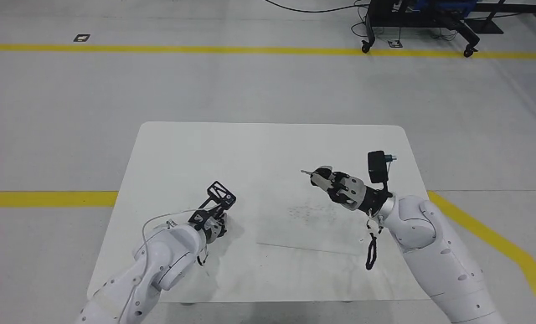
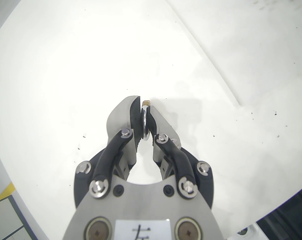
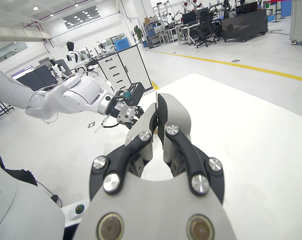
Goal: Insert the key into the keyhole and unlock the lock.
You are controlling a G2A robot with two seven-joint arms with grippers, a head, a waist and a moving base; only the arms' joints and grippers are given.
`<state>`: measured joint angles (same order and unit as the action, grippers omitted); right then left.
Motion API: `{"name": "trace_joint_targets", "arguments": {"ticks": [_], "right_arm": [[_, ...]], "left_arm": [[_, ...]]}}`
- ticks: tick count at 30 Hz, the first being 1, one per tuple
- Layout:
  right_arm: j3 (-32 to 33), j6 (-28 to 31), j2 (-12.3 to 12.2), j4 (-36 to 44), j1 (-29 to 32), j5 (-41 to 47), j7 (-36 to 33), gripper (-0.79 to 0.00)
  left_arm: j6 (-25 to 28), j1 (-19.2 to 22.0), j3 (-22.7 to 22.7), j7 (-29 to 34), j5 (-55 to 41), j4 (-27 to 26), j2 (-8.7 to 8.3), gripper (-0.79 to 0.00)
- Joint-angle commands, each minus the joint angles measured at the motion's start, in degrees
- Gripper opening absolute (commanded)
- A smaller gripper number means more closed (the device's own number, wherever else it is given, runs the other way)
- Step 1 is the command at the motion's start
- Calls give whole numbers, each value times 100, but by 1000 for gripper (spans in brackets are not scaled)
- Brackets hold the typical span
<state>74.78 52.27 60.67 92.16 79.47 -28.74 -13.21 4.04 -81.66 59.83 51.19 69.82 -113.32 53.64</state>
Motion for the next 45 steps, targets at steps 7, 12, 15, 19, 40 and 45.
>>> {"name": "trace_joint_targets", "arguments": {"ticks": [7, 12, 15, 19, 40, 45], "right_arm": [[0, 0, 0, 0, 0, 0, 0, -785], [0, 0, 0, 0, 0, 0, 0, -785], [0, 0, 0, 0, 0, 0, 0, -785], [0, 0, 0, 0, 0, 0, 0, -785], [0, 0, 0, 0, 0, 0, 0, -785], [0, 0, 0, 0, 0, 0, 0, -785]], "left_arm": [[103, -4, 30, 118, 13, -8, 30, -680], [156, -17, 46, 237, 37, -38, 46, -705], [165, -22, 72, 296, 23, -56, 56, -683], [165, -52, 121, 294, 29, -64, 65, -690], [-165, -307, 789, -1835, -564, -138, 152, -785], [-165, -307, 789, -1835, -564, -138, 152, -785]]}}
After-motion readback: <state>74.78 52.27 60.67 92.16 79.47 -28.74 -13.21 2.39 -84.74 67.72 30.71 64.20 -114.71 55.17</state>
